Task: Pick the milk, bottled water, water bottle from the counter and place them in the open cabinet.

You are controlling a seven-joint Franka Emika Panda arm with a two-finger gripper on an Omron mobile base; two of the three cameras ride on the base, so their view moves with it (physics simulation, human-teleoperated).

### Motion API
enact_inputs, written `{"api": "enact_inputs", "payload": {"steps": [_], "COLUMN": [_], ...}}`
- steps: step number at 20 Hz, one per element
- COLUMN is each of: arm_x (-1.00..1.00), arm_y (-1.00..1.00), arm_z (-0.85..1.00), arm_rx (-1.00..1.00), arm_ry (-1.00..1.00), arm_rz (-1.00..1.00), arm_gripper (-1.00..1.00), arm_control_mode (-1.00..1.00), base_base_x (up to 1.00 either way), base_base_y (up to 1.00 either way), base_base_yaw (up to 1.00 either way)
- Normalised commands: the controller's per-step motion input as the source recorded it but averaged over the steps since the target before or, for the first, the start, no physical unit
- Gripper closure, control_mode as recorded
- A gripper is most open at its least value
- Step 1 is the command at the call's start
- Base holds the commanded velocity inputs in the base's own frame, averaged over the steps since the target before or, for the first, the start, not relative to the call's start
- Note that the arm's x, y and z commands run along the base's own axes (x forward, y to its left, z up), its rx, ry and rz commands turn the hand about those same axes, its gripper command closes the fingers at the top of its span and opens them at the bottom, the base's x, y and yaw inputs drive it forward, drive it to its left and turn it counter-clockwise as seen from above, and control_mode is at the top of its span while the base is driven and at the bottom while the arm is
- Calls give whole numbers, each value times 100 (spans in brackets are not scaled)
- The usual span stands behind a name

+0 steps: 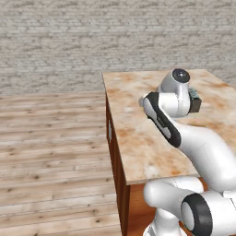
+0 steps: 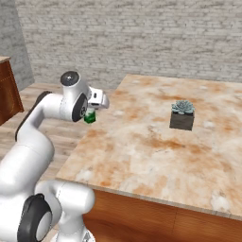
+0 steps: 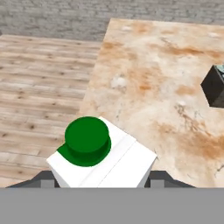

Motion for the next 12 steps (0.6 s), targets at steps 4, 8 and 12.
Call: {"api": "enact_inputs", "payload": {"steps": [4, 8, 12], "arm_x": [-53, -62, -69], "arm_y": [0, 0, 0], "arm_z": [54, 48, 55], "arm_rx": [0, 0, 0], "arm_ry": [-11, -11, -10], "arm_rz": [0, 0, 0], "arm_gripper": [100, 100, 100], "arm_control_mode": [-100, -100, -100], "base_base_x": [0, 0, 0], "base_base_y": [0, 0, 0], "base_base_yaw": [0, 0, 0]}}
